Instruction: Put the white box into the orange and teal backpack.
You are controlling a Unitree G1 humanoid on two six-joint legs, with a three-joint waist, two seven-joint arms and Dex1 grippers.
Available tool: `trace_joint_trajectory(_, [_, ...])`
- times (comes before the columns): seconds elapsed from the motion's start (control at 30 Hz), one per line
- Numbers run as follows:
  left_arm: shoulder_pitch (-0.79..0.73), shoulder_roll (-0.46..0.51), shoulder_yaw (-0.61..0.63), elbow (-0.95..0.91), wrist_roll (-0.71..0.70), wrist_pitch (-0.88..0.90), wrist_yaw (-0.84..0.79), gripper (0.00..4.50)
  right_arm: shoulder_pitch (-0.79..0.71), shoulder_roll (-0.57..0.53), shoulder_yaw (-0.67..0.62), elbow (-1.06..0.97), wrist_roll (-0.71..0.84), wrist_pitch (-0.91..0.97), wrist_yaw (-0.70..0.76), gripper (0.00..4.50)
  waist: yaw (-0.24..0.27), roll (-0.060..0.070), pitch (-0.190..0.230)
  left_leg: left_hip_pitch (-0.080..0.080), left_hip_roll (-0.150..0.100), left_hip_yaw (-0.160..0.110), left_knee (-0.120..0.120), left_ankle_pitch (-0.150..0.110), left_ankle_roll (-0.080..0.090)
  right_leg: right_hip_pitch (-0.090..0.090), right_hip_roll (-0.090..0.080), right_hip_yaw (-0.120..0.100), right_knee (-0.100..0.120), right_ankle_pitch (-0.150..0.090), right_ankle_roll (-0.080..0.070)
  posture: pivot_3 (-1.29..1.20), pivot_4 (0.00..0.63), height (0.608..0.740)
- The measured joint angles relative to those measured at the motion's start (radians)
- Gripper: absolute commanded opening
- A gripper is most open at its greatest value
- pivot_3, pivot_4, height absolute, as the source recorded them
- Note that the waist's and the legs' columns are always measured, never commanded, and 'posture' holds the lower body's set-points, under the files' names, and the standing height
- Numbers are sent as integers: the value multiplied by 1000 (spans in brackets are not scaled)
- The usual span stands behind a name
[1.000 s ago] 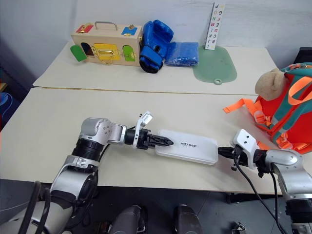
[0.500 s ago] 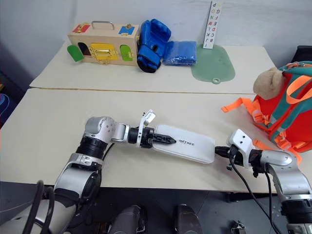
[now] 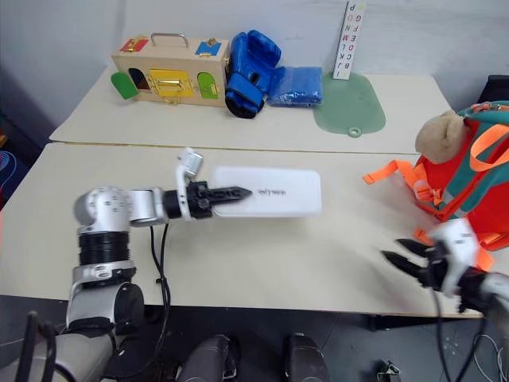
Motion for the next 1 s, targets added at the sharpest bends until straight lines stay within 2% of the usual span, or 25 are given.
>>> trace_joint_trajectory(0.1, [61,28,77,-144,-81,1,1,1213,11,-42,-200,40,63,94,-38,4437,-4,-1,0,1,0,0,-2,0,0,0,0,0,0,0,0,0,150,740])
trace_joint_trajectory(0.17, [87,39,108,-201,-110,-1,13,1213,-42,-52,-241,89,83,126,-74,4473,-5,-2,1,2,1,0,-2,0,-1,0,1,0,0,0,-1,0,150,740])
trace_joint_trajectory(0.3, [110,36,116,-247,-138,-17,54,1213,-221,-50,-170,204,87,143,-154,4473,-10,-2,1,2,0,0,-2,1,-1,0,1,1,0,0,-1,0,150,740])
trace_joint_trajectory(0.5, [120,44,95,-247,-150,-83,77,1213,-530,28,50,349,28,108,-277,4473,-22,-2,1,-1,0,1,-2,1,-2,-3,3,2,1,0,-1,0,150,740])
trace_joint_trajectory(0.6, [126,74,73,-236,-143,-132,80,1213,-649,56,93,453,-10,34,-321,3881,-23,-2,1,-1,1,3,-2,2,-2,-5,3,3,1,0,-1,0,150,740])
trace_joint_trajectory(0.73, [134,106,73,-194,-129,-199,102,1213,-698,63,120,517,-24,-33,-311,2548,-23,-3,1,-2,1,3,-2,2,-2,-6,3,3,1,0,-1,0,150,740])
trace_joint_trajectory(0.87, [134,128,74,-171,-128,-247,134,1213,-697,72,138,498,-1,-28,-259,1095,-23,-3,1,-2,1,4,-2,2,-2,-6,3,4,1,0,0,0,150,740])
trace_joint_trajectory(0.97, [134,154,76,-169,-127,-274,153,1213,-692,72,154,413,51,20,-200,60,-29,-3,1,-2,2,5,-3,2,-2,-8,4,5,3,0,0,0,150,740])
trace_joint_trajectory(1.0, [133,160,76,-168,-127,-278,158,1213,-692,72,162,378,71,42,-180,23,-30,-3,1,-2,2,6,-3,2,-2,-9,4,6,4,0,-1,0,150,740])
